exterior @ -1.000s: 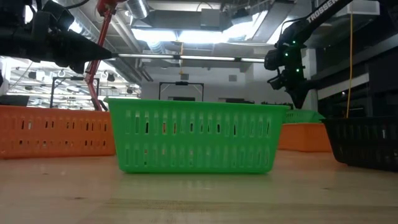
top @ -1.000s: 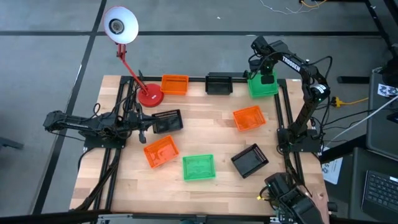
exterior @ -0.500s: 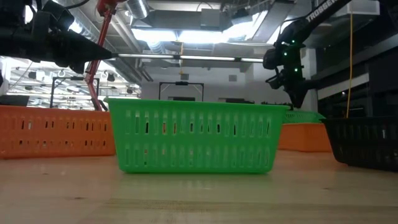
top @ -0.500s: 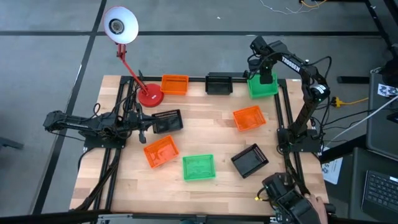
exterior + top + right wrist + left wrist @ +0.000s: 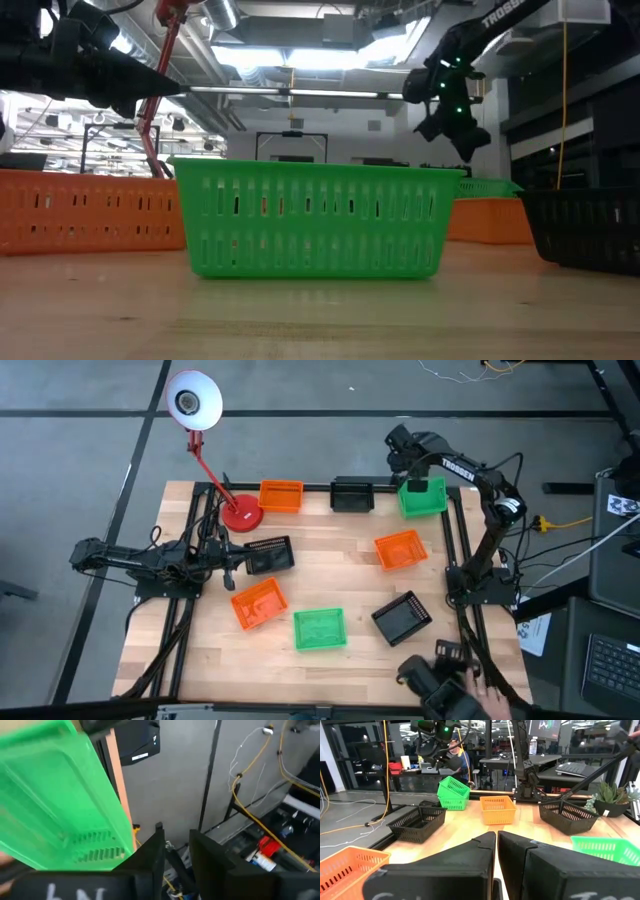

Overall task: Stack baskets by color
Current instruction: Stack the middle green bin on top of the top green bin

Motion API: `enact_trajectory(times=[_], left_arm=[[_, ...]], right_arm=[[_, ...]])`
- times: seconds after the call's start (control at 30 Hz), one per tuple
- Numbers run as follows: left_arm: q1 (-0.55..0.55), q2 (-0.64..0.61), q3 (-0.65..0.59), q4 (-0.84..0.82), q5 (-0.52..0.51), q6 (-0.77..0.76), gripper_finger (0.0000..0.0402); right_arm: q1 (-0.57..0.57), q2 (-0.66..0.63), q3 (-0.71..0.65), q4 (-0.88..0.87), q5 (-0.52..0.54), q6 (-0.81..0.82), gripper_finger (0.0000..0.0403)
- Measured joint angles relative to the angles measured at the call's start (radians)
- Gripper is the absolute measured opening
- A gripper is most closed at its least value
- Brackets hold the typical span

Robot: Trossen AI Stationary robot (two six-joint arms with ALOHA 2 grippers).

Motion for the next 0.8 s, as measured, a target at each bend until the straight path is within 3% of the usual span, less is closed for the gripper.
enact_trajectory(times=[0.17, 0.43, 0.6, 0.8], left_arm=[[0.0, 0.0, 0.0, 0.0, 0.0, 0.005, 0.0011], [0.0, 0.0, 0.0, 0.0, 0.0, 0.005, 0.0011], [0.0, 0.0, 0.0, 0.0, 0.0, 0.005, 0.0011], [0.0, 0.0, 0.0, 0.0, 0.0, 0.005, 0.0011]], right_arm=[[0.068, 0.0, 0.0, 0.022, 0.036, 0.126, 0.008], [0.106, -0.001, 0.0, -0.003, 0.185, 0.343, 0.0045], [0.17, -0.002, -0.001, -0.189, 0.295, 0.49, 0.0006], [0.264, -0.02, -0.007, -0.491, 0.457, 0.841, 0.0002]])
